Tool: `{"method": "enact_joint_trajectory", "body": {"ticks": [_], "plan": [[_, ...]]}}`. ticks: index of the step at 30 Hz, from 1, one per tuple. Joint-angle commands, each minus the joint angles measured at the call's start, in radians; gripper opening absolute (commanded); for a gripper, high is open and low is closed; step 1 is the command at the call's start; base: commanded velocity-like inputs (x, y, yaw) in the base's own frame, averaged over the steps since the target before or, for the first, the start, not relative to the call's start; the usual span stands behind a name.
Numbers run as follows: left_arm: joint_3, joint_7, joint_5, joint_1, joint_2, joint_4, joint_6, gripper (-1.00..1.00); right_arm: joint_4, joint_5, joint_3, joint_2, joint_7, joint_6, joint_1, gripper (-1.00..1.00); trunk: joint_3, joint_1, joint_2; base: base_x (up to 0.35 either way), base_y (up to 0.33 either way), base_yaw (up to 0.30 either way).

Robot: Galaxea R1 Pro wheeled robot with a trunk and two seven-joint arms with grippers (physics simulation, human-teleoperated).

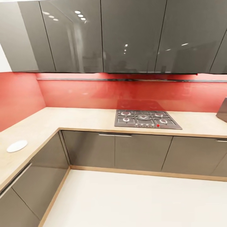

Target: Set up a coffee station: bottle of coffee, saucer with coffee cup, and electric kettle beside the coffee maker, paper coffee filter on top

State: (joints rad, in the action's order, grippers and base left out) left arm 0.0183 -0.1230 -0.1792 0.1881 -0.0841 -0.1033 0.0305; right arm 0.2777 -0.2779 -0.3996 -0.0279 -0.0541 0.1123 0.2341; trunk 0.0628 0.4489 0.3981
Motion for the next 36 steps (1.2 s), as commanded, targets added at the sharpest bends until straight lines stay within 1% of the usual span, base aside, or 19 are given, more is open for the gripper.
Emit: {"method": "enact_joint_trajectory", "body": {"ticks": [1,14,26,33,36], "plan": [[0.002,-0.004,-0.008,0.001,0.0,-0.001,0.003,1.0,-0.002,-0.01,-0.007,0.0,-0.001,0.004,0.001,1.0,0.002,0.001,0.002,0.326,-0.086,0.0],[0.001,-0.004,-0.008,0.001,0.0,-0.003,0.002,1.0,-0.002,-0.01,-0.007,0.002,-0.003,0.004,0.001,1.0,0.002,0.001,0.002,0.326,-0.086,0.019],[0.0,-0.004,-0.007,0.001,0.0,-0.003,-0.001,1.0,-0.002,-0.01,-0.007,0.002,-0.003,0.004,0.002,1.0,0.002,0.001,0.002,0.331,-0.014,0.267],[0.001,-0.004,-0.006,0.001,0.0,-0.003,-0.013,1.0,-0.002,-0.01,-0.007,0.002,-0.003,0.004,0.002,1.0,0.002,0.001,0.002,0.295,-0.166,0.276],[0.002,-0.004,-0.006,0.001,0.0,-0.003,-0.014,1.0,-0.002,-0.01,-0.007,0.002,-0.003,0.004,0.002,1.0,0.002,0.001,0.002,0.122,-0.073,0.276]]}}
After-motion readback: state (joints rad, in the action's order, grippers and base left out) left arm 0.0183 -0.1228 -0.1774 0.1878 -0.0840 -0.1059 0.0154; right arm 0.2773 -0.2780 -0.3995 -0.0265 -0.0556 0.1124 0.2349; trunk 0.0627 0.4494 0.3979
